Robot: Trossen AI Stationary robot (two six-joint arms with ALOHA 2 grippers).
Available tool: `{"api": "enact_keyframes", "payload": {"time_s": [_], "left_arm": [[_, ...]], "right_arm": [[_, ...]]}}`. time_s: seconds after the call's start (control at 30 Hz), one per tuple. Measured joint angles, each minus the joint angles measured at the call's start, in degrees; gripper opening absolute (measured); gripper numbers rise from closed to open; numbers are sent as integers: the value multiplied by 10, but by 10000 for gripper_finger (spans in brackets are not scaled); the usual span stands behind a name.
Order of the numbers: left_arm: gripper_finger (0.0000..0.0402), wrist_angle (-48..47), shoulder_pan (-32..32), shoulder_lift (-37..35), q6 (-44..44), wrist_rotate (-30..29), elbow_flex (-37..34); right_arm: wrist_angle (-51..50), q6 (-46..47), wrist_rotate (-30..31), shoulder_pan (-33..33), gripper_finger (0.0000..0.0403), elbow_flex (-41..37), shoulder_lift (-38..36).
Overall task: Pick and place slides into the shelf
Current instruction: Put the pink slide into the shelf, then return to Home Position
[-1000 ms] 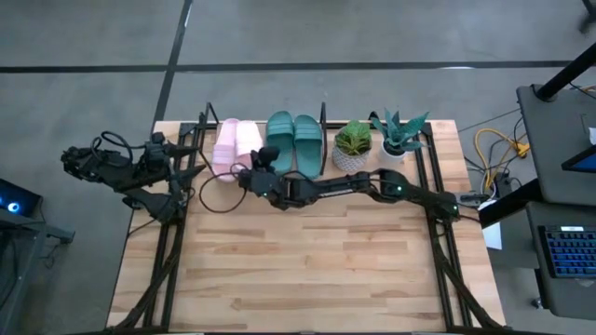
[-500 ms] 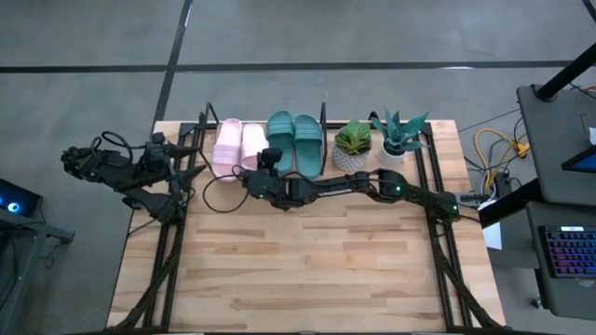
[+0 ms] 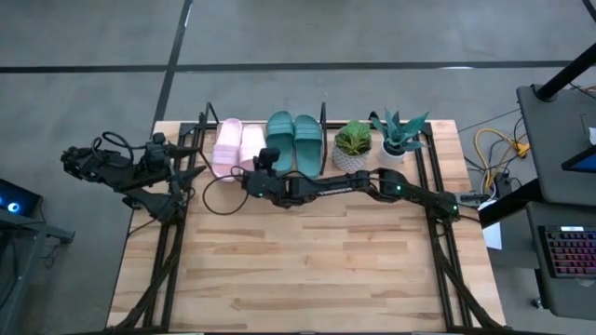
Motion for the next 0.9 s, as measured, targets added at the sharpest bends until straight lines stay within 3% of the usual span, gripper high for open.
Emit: {"api": "enact_keyframes", "payload": {"time_s": [0.23,0.47,0.7,0.9], "left_arm": [[254,0,0,0,0,0,0],[254,0,0,0,-1,7,0],[254,-1,0,0,-1,8,0],[254,-2,0,0,2,9,0]], "right_arm": [[-47,72,-69,0,29,2,-1],[-115,126,-84,0,124,3,-2],[-203,198,-130,2,205,59,-3],[-249,218,-237,17,218,128,-3]]}}
